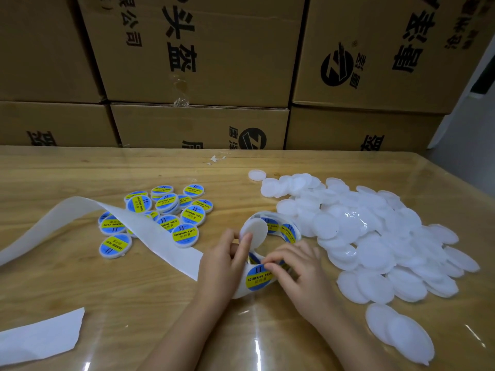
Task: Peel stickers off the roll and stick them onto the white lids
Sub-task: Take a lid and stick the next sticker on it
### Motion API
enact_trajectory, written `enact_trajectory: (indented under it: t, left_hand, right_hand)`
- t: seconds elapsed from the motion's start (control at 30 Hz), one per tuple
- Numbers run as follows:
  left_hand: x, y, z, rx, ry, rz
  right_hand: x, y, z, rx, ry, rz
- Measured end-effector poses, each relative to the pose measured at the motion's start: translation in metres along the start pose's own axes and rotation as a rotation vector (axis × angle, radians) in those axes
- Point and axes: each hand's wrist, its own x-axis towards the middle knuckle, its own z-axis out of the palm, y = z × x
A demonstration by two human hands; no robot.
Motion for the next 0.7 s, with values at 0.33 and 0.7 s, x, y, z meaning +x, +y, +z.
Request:
enact_trajectory:
  t: [0.33, 0.7]
  left_hand:
    - [-0.0040, 0.0025, 0.0043, -0.129, -0.056, -0.079]
    - [-0.0049, -0.0025, 0.0063, -0.067, -0.101, -0.011]
  right_hand:
    - [0.0000, -0.0013, 0.0007, 0.091, -0.045, -0.118]
    - [-0.0035, -0.0048, 0.0044, 0.223, -0.090, -0.107]
